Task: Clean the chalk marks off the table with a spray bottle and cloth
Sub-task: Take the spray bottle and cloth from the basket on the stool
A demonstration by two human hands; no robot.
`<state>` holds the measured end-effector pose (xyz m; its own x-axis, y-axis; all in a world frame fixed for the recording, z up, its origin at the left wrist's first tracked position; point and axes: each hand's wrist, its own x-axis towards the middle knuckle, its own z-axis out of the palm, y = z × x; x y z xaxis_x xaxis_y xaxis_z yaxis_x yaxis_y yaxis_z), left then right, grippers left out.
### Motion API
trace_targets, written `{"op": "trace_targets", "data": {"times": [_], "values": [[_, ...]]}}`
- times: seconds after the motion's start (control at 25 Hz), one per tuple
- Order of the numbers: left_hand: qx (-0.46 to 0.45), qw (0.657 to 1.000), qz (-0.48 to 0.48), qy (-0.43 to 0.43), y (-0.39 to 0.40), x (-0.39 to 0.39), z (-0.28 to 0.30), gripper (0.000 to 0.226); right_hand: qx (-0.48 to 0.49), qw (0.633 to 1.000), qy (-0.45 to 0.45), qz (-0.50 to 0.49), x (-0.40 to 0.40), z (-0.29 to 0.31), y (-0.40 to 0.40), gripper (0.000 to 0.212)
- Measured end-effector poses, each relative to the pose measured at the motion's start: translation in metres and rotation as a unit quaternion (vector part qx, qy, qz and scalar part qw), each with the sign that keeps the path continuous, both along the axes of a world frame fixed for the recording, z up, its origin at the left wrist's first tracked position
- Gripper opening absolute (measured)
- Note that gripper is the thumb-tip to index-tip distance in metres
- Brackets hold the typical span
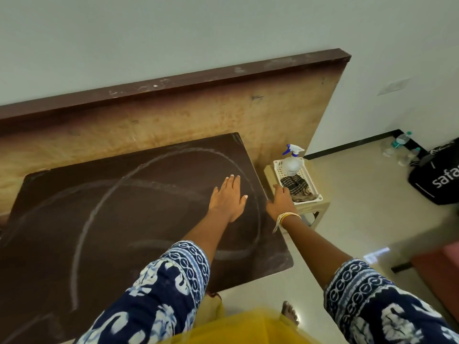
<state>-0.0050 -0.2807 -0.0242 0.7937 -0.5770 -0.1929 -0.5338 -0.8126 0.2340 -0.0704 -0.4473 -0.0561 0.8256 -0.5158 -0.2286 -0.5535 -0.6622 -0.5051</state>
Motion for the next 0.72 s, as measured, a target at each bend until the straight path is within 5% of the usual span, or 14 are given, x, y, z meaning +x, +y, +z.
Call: {"op": "trace_targets", "data": {"times": [0.32, 0.72], "values": [[-0.022, 0.997, 0.069, 0.035, -0.129, -0.026, -0.005, 0.067, 0.101, 0.995, 0.006, -0.013, -0.017, 0.006, -0.16, 0.036], [0.02, 0.995, 0.074, 0.056, -0.189, 0.015, -0.025, 0.064, 0.146, 0.988, 0.02, -0.042, 0.031, -0.014, -0.24, 0.027]]}}
